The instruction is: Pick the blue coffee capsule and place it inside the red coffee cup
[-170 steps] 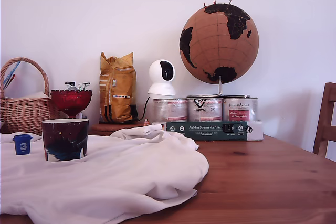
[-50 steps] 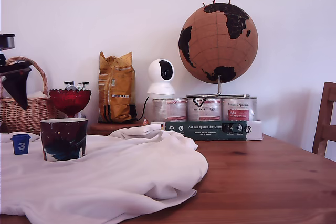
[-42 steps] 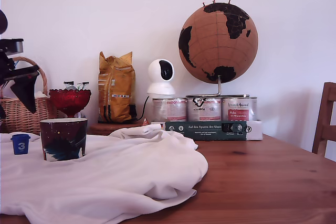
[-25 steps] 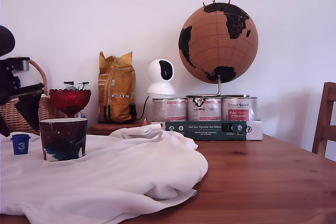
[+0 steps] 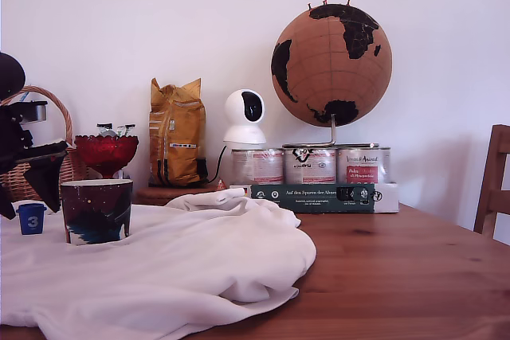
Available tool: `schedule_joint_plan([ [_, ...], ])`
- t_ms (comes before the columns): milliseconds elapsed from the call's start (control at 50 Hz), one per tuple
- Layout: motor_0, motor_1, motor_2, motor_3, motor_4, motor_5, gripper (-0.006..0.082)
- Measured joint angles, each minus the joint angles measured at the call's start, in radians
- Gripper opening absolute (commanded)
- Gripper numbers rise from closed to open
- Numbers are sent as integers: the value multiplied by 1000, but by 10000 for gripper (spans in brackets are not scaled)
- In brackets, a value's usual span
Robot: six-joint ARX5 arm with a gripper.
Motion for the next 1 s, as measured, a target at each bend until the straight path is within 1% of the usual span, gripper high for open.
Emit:
schedule_joint_plan([
  [60, 0, 6, 0, -2, -1, 0, 655],
  [140, 0, 10, 0, 1, -1, 1, 593],
  [180, 1, 11, 0, 3, -2, 2, 536],
  [300, 1, 11, 0, 1, -2, 6, 312],
  [340, 1, 11, 0, 1, -2, 9, 268],
  [380, 1, 11, 0, 2, -2, 10, 244],
  [520, 1, 11, 0, 9, -1, 11, 197],
  [740, 1, 11, 3, 6, 10, 11, 197],
  [900, 1, 11, 64, -70, 45, 11, 198],
  [1000, 1, 6, 101, -86, 58, 11, 199],
])
